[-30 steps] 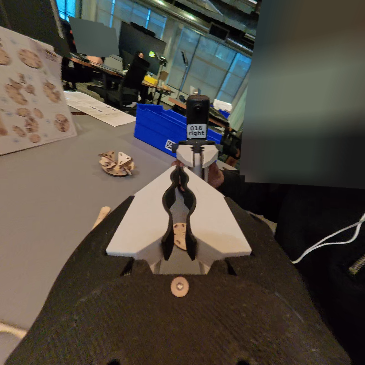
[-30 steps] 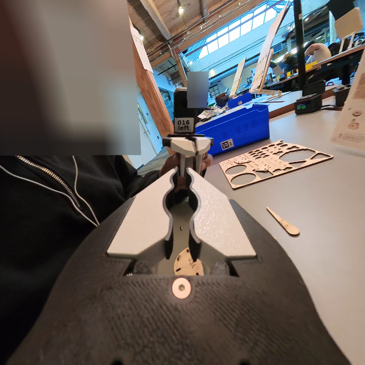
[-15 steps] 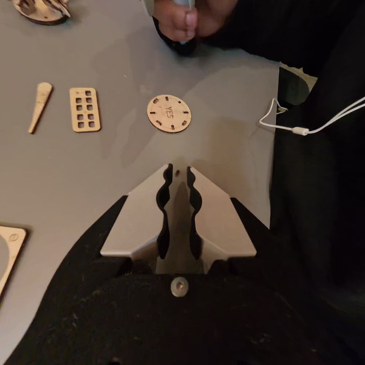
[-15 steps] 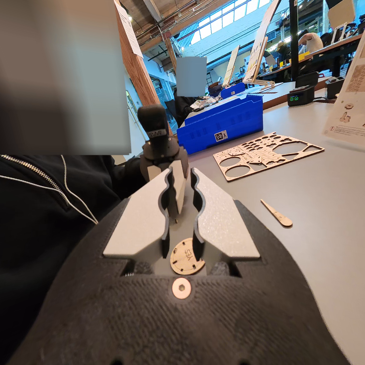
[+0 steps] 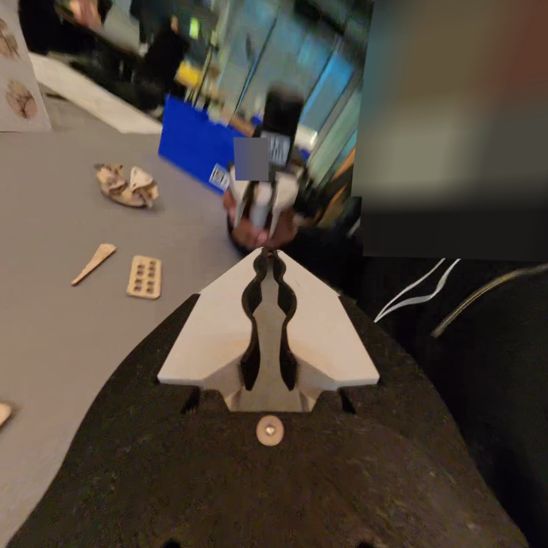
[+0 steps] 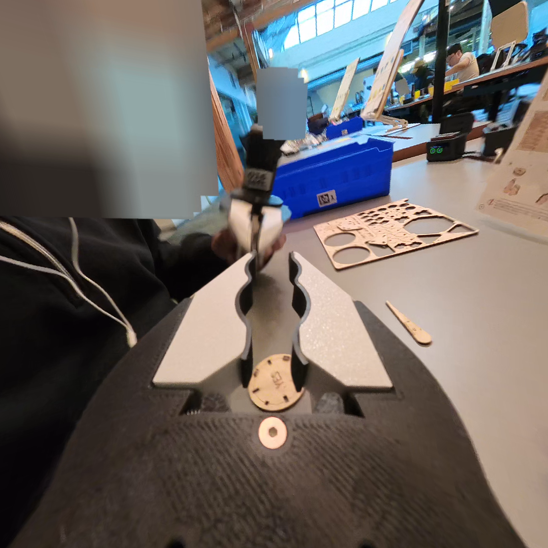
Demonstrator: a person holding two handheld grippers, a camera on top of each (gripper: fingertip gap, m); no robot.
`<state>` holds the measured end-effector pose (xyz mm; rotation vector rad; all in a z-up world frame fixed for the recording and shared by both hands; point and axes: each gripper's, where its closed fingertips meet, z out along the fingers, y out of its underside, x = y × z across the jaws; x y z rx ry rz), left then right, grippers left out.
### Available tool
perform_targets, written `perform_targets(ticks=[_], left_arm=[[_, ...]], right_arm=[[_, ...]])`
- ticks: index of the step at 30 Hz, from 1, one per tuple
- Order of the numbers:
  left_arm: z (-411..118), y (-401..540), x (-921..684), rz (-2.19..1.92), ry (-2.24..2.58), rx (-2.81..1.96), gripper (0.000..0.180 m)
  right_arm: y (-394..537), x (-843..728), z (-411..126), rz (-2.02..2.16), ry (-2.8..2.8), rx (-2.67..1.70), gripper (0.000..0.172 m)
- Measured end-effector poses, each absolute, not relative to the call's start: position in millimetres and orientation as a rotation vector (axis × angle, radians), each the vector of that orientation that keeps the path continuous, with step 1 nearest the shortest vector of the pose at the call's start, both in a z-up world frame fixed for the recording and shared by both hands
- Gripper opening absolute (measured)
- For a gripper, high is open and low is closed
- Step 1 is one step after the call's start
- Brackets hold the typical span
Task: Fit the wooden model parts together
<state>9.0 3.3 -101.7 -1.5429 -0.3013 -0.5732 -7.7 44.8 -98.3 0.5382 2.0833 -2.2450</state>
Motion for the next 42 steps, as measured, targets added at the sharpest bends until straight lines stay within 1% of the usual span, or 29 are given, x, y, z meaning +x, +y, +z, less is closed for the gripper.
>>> perform_targets(ticks=[2,4,8,12,19,25,30,31,33,34,39,42], left_arm=[[-90.7,3.7,-0.9,-0.762,-0.404,-1.388,0.000],[-93.5,8.7,-3.7,-0.924,-0.474,-1.337,0.000],[-96.6,18.9,-1.6,-1.136,-0.529,-1.282,0.000],[-107.7,32.0,8.4,-1.219,-0.542,-1.328,0.000],[-110.9,45.3,20.6,-1.278,-0.540,-1.300,0.000],[-111.1,44.2,19.2,-1.255,-0.540,-1.305,0.000],[-110.0,43.9,18.9,-1.235,-0.536,-1.303,0.000],[-110.6,43.9,17.9,-1.227,-0.542,-1.303,0.003],[-108.0,41.4,14.1,-1.220,-0.547,-1.272,0.015],[-106.3,39.5,11.0,-1.216,-0.553,-1.250,0.017],[-108.2,39.9,13.3,-1.211,-0.550,-1.268,0.012],[-105.6,40.4,17.7,-1.250,-0.531,-1.253,0.006]], right_arm=[[39.6,-6.3,-103.6,-2.262,2.263,0.486,0.025],[35.2,-2.4,-106.0,-2.291,2.453,0.383,0.031],[26.7,9.8,-112.4,-2.267,2.715,0.144,0.030],[23.7,10.8,-118.4,-2.226,2.836,0.071,0.027],[24.9,10.5,-119.3,-2.220,2.905,0.029,0.010],[24.6,10.1,-119.9,-2.211,2.910,0.021,0.004],[24.7,10.0,-117.6,-2.225,2.896,0.025,0.004],[24.4,9.7,-116.8,-2.232,2.890,0.030,0.004],[26.0,9.2,-114.9,-2.253,2.881,0.042,0.003],[27.5,8.4,-113.6,-2.262,2.880,0.054,0.003],[29.1,9.8,-109.4,-2.284,2.839,0.077,0.003],[28.0,11.7,-108.1,-2.284,2.840,0.063,0.004]])
